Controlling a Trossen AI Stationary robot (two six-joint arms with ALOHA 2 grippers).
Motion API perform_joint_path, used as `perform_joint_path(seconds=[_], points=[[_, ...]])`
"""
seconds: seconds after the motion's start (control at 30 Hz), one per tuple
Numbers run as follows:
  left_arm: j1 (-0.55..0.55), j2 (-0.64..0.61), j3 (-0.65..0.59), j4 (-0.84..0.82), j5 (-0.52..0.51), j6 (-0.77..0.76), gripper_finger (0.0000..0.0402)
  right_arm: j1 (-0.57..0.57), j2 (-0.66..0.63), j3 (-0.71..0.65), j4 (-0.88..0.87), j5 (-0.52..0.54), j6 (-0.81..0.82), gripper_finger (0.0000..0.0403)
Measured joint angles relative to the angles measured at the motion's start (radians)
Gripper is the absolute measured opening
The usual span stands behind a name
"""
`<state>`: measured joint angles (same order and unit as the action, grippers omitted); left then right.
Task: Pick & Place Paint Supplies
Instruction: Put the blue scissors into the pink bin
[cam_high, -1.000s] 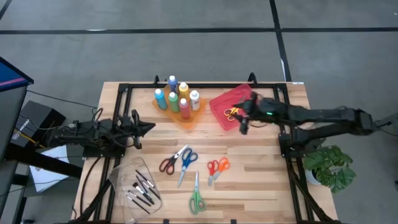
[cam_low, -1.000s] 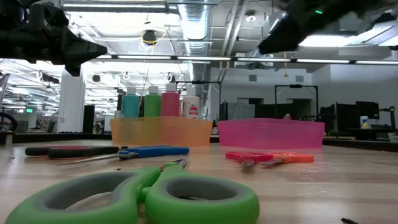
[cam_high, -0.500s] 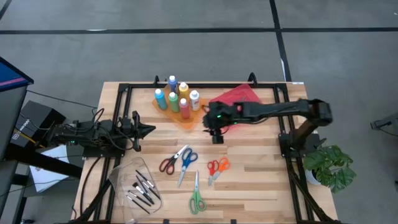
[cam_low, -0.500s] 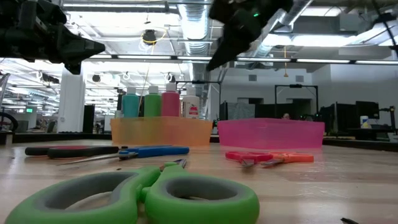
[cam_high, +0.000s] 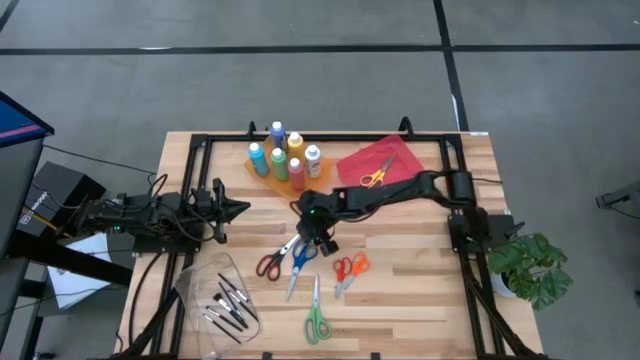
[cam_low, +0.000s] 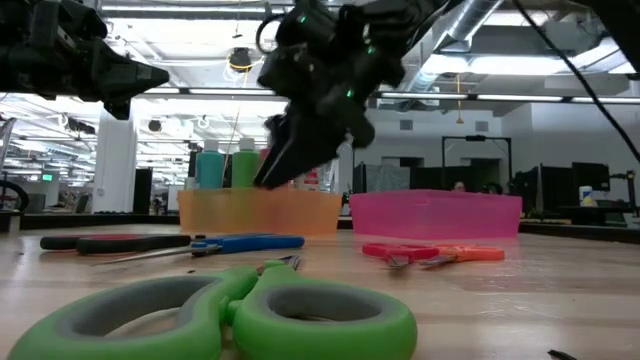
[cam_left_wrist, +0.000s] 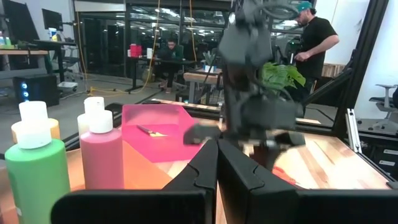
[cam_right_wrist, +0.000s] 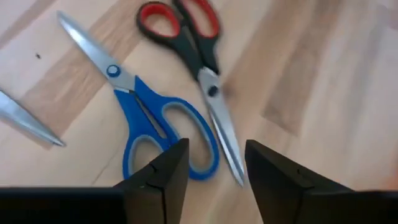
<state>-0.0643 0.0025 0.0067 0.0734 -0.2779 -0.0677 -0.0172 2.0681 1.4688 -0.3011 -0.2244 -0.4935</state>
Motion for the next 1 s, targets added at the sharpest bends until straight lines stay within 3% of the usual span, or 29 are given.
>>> perform_joint_path(seconds=[0.33, 1.0], points=[[0.000, 0.002, 0.000, 0.001, 0.001, 0.000, 0.0001, 0.009, 0.132, 0.036, 0.075, -0.100, -0.090, 0.0115], [0.000, 0.042, 0.000, 0.000, 0.002, 0.000, 0.0001, -0.012, 0.189, 0.039, 0.075, -0.131, -0.013, 0.0112]])
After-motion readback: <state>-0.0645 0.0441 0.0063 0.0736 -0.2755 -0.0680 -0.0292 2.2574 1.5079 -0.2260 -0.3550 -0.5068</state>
